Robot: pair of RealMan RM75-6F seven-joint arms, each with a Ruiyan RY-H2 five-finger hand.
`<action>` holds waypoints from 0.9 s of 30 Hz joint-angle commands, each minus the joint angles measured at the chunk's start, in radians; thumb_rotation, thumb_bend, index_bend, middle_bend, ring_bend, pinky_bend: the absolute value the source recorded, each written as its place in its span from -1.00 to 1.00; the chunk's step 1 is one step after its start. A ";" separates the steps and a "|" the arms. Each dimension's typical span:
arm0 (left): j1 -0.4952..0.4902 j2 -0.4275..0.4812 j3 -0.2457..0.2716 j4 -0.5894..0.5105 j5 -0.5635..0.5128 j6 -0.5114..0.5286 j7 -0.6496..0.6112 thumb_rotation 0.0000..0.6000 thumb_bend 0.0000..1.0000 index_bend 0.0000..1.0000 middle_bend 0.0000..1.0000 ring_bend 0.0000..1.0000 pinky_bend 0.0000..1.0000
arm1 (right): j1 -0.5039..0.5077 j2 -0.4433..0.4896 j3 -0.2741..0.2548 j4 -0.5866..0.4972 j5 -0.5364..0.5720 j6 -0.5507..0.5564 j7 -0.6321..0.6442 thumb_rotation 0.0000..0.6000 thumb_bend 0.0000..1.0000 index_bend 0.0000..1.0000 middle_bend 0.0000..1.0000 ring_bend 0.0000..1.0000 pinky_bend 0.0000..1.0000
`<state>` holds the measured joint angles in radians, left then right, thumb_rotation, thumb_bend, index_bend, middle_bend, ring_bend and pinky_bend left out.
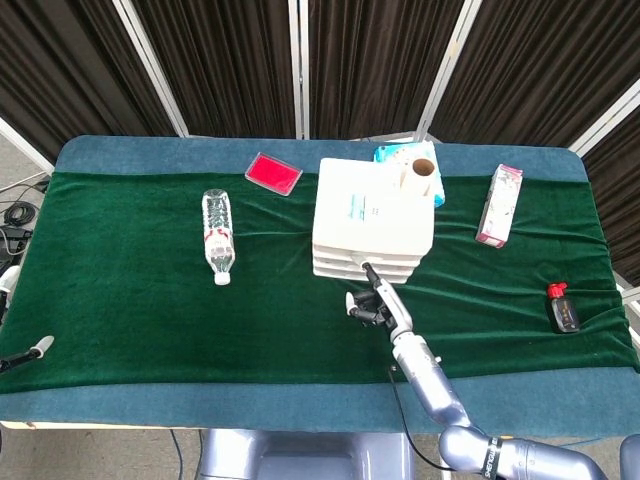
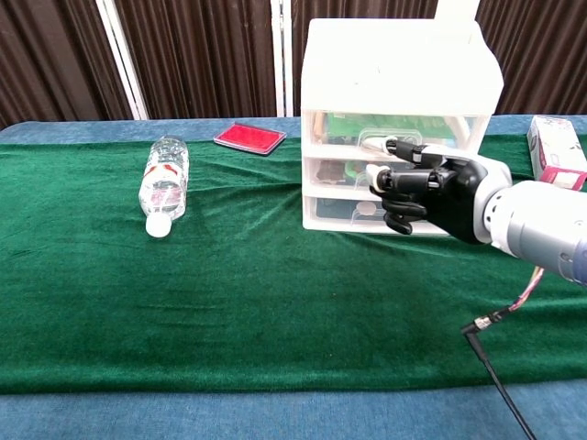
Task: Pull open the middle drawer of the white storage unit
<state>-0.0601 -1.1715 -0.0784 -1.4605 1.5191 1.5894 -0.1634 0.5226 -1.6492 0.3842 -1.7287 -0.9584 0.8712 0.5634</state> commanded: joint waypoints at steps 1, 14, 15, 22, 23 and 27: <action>0.000 0.000 0.000 0.000 0.000 0.000 0.000 1.00 -1.00 -1.00 -1.00 -1.00 -1.00 | 0.002 0.004 0.006 -0.003 0.010 -0.019 0.016 1.00 0.07 -0.71 0.83 0.91 0.67; 0.001 0.000 0.001 -0.001 0.003 0.003 0.003 1.00 -1.00 -1.00 -1.00 -1.00 -1.00 | -0.008 0.034 0.007 -0.034 0.001 -0.045 0.041 1.00 0.07 -0.58 0.83 0.91 0.67; 0.001 -0.001 0.001 -0.001 0.004 0.003 0.003 1.00 -1.00 -1.00 -1.00 -1.00 -1.00 | -0.009 0.036 0.007 -0.036 0.001 -0.047 0.043 1.00 0.07 -0.56 0.83 0.91 0.67; 0.002 -0.001 0.003 -0.003 0.007 0.007 0.007 1.00 -1.00 -1.00 -1.00 -1.00 -1.00 | -0.024 0.058 -0.003 -0.061 -0.016 -0.056 0.064 1.00 0.08 -0.53 0.83 0.92 0.67; 0.002 -0.001 0.003 -0.003 0.008 0.007 0.007 1.00 -1.00 -1.00 -1.00 -1.00 -1.00 | -0.027 0.060 -0.006 -0.064 -0.019 -0.061 0.070 1.00 0.08 -0.53 0.83 0.91 0.67; 0.003 0.000 0.002 -0.003 0.007 0.008 0.006 1.00 -1.00 -1.00 -1.00 -1.00 -1.00 | -0.033 0.070 -0.014 -0.067 -0.027 -0.075 0.085 1.00 0.08 -0.53 0.83 0.91 0.67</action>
<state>-0.0575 -1.1718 -0.0759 -1.4638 1.5264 1.5974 -0.1573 0.4917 -1.5815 0.3722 -1.7945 -0.9835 0.7988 0.6461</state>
